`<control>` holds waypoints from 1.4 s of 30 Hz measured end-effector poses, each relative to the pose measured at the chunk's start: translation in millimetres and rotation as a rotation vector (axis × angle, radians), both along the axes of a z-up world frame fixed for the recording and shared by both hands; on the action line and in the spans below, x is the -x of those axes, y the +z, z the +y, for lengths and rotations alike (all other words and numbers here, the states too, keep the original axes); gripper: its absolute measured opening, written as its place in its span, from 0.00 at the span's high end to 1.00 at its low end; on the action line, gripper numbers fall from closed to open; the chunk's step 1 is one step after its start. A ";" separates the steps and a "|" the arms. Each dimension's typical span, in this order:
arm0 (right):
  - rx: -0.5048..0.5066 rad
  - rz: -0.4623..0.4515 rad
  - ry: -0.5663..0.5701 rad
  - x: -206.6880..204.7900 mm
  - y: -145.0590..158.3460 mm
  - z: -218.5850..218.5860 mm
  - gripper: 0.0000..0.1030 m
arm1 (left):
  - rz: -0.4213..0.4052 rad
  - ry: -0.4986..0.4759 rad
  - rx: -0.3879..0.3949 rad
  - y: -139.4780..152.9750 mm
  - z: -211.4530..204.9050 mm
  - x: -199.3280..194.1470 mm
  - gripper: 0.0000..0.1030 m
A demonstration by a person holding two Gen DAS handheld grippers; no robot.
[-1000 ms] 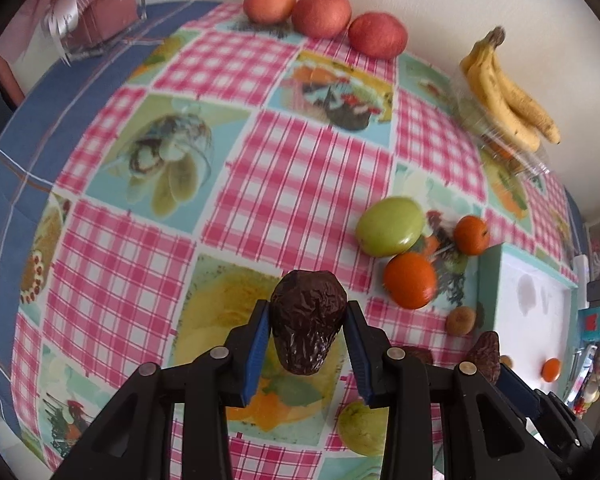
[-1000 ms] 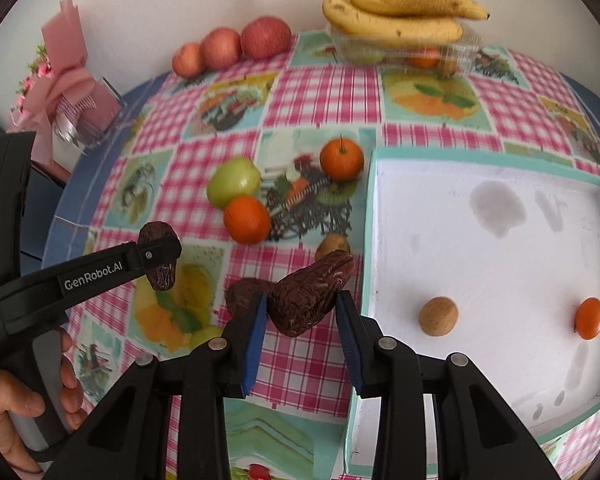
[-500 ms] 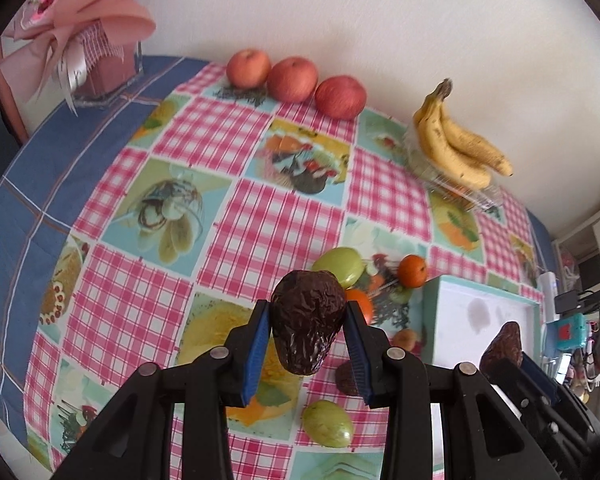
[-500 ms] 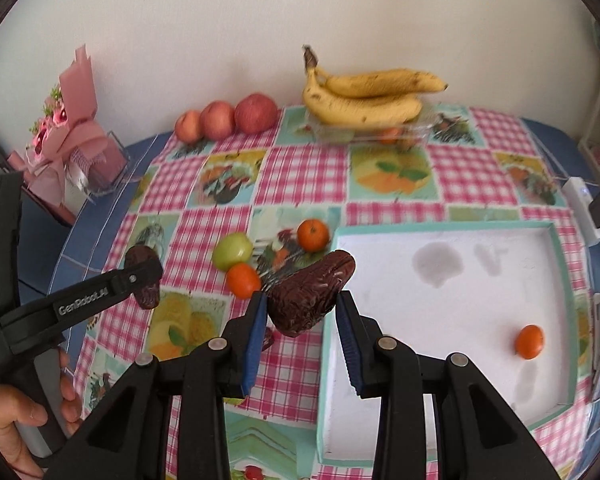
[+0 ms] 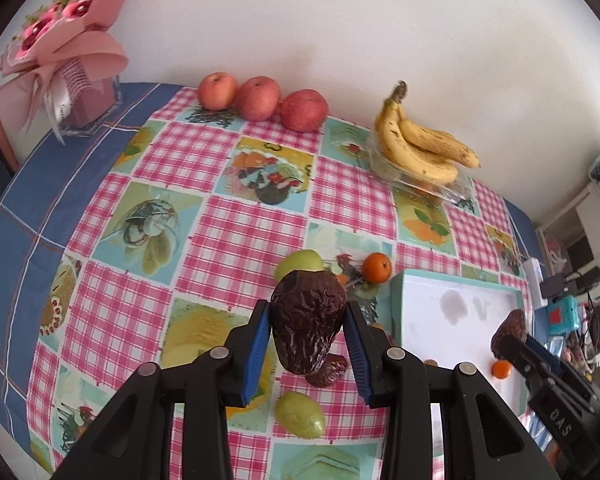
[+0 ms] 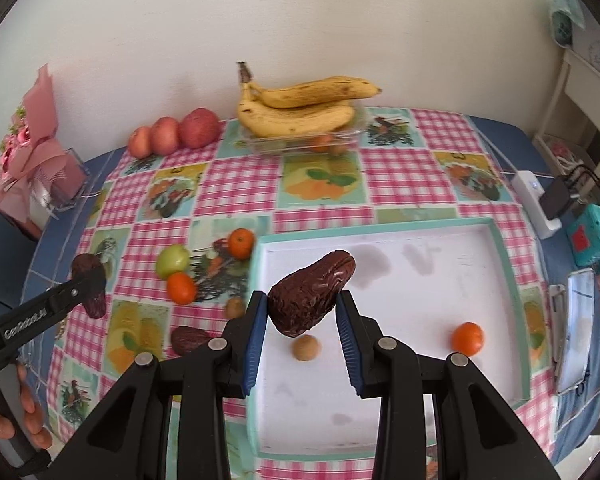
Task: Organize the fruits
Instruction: 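Carry the date into the tray and open the right tool beside the orange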
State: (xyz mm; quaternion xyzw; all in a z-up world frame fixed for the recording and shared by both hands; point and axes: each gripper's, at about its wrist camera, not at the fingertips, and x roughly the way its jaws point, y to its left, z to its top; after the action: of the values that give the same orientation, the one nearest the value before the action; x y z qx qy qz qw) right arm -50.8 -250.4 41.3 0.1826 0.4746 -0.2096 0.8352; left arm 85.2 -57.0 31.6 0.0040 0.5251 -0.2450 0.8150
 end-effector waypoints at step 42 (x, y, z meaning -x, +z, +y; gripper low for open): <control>-0.002 0.087 -0.240 68.9 -22.7 -86.8 0.64 | -0.018 -0.456 -0.163 -38.9 -129.6 120.4 0.62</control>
State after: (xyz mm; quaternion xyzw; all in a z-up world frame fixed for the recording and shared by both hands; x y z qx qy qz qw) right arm -119.7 -337.1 18.6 0.2297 0.4852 -0.3155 0.7825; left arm -35.2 -186.6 -7.2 0.1906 0.5213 -0.3794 0.7402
